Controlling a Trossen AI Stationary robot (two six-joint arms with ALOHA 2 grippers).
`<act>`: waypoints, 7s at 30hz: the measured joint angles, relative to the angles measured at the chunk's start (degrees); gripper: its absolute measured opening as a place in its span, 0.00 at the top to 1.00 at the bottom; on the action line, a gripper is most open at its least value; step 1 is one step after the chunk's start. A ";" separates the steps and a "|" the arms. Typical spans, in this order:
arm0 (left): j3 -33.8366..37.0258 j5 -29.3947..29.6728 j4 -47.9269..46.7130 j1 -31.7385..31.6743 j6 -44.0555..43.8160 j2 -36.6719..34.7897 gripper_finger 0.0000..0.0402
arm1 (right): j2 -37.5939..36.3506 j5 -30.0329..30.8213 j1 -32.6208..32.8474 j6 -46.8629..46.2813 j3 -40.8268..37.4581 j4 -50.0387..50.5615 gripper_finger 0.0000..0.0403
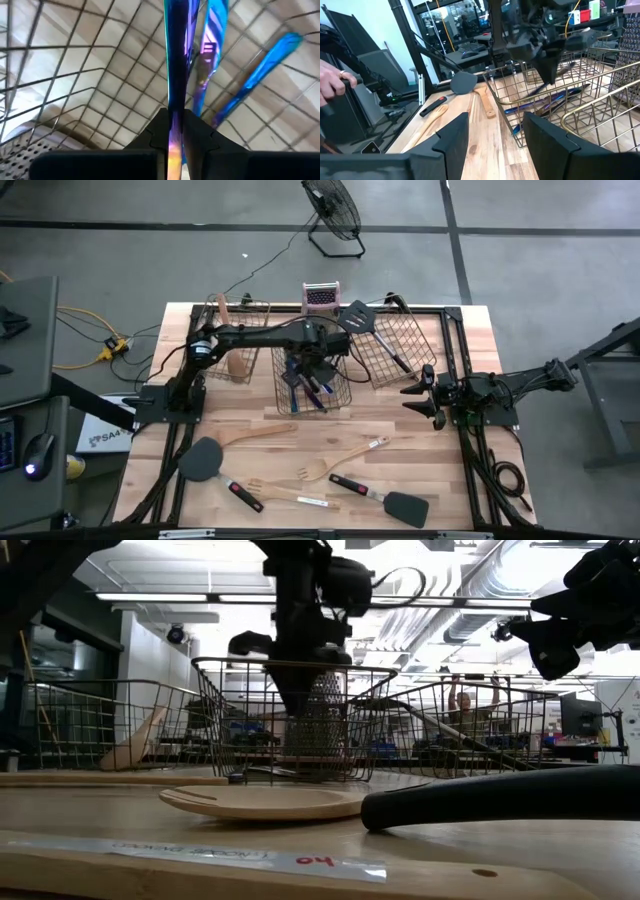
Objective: Pick & Place Kitchen Items
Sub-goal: Put the blue table knife into the middle wire basket, then put the left black spatula into the right wire basket
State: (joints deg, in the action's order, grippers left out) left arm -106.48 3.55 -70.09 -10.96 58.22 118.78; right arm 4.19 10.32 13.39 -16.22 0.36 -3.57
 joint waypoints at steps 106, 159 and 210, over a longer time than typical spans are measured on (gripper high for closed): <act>0.11 3.77 -9.73 11.55 -35.85 -11.50 1.00 | 0.00 0.00 0.00 -0.01 -0.02 -0.04 0.55; 36.19 -3.95 -2.22 48.73 -60.23 -36.02 1.00 | 0.00 -0.01 0.00 -0.01 0.00 -0.02 0.55; 55.63 -13.01 30.59 58.64 -66.25 -31.77 0.50 | 0.00 -0.01 0.00 0.00 -0.01 0.03 0.55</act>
State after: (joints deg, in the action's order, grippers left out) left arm -50.85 -9.46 -39.51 47.68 -8.03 87.01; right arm 4.19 10.31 13.39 -16.22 0.35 -3.55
